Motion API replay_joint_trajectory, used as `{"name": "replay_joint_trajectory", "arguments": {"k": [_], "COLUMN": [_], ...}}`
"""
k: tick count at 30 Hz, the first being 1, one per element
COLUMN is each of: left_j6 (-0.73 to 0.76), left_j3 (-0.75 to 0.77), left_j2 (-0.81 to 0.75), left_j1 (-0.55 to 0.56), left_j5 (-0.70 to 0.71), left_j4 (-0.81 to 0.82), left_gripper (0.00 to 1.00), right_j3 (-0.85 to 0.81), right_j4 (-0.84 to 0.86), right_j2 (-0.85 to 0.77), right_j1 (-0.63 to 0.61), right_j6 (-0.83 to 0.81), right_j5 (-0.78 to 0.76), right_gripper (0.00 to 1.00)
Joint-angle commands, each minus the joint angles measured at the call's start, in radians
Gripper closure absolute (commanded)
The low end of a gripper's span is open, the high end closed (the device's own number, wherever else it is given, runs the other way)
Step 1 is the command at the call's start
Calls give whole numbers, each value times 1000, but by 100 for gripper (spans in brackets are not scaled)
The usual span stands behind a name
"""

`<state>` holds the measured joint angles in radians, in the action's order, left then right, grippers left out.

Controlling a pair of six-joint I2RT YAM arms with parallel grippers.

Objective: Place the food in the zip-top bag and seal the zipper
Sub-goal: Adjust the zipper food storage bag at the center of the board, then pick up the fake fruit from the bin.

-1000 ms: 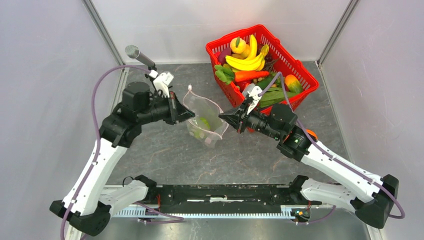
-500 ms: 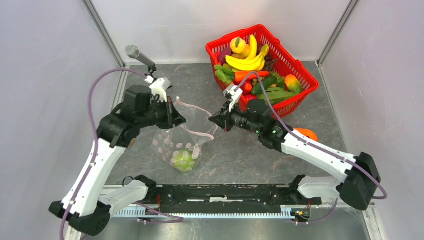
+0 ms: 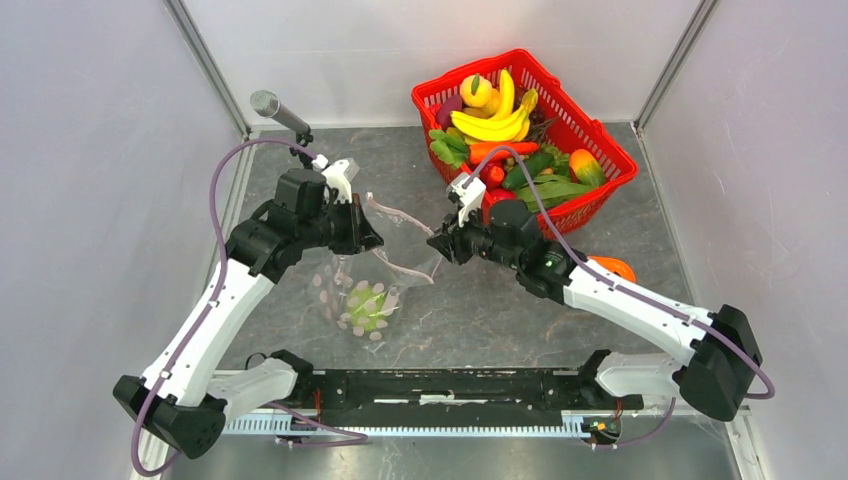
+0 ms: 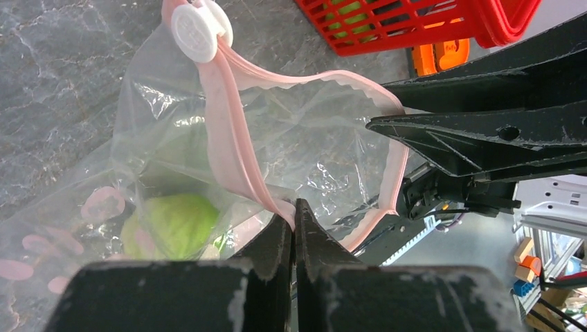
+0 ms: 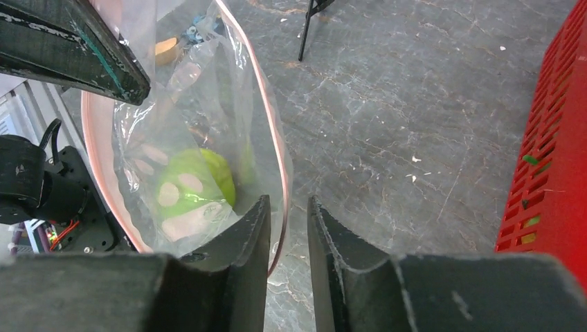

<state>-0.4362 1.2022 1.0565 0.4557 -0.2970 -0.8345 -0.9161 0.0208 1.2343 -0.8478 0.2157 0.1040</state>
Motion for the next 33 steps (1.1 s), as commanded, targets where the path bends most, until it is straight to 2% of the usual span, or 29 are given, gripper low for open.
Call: {"name": "replay_joint_trajectory", "arguments": {"k": [1,2,6,11,14,17,19,23,27,30,33], "left_j6": [25,26,29,11,11,20,24,29,31,27,24], "left_j3": [-1,-8,-46,-77,-73,-57,-44,-12,-12,-25,-38], "left_j2": [-26,-29,-50,-61,-48,-30,-17,11,23,18,9], "left_j1": [0,0,0,0,4,23,35,59,75,78,80], "left_j5": [-48,-54,-72,-108,-141,-158,-154,-142,-131,-122,-114], "left_j4": [87,94,119,150,150,151,151,151,150,151,151], "left_gripper": [98,98,98,98,98,98,98,98,98,98,98], "right_j3": [-45,-43,-38,-40,-49,-78,-116,-206,-264,-267,-249], "right_j4": [32,47,101,129,114,83,44,-18,-67,-30,59], "right_j2": [-46,-57,-127,-193,-222,-226,-206,-131,-65,-18,27], "right_j1": [5,6,10,25,37,79,127,240,369,463,534], "right_j6": [-39,-42,-66,-116,-152,-176,-179,-168,-60,46,112], "right_j5": [-27,-28,-67,-183,-318,-454,-485,-455,-306,-201,-197], "right_gripper": [69,66,42,35,27,23,21,18,15,14,14]}}
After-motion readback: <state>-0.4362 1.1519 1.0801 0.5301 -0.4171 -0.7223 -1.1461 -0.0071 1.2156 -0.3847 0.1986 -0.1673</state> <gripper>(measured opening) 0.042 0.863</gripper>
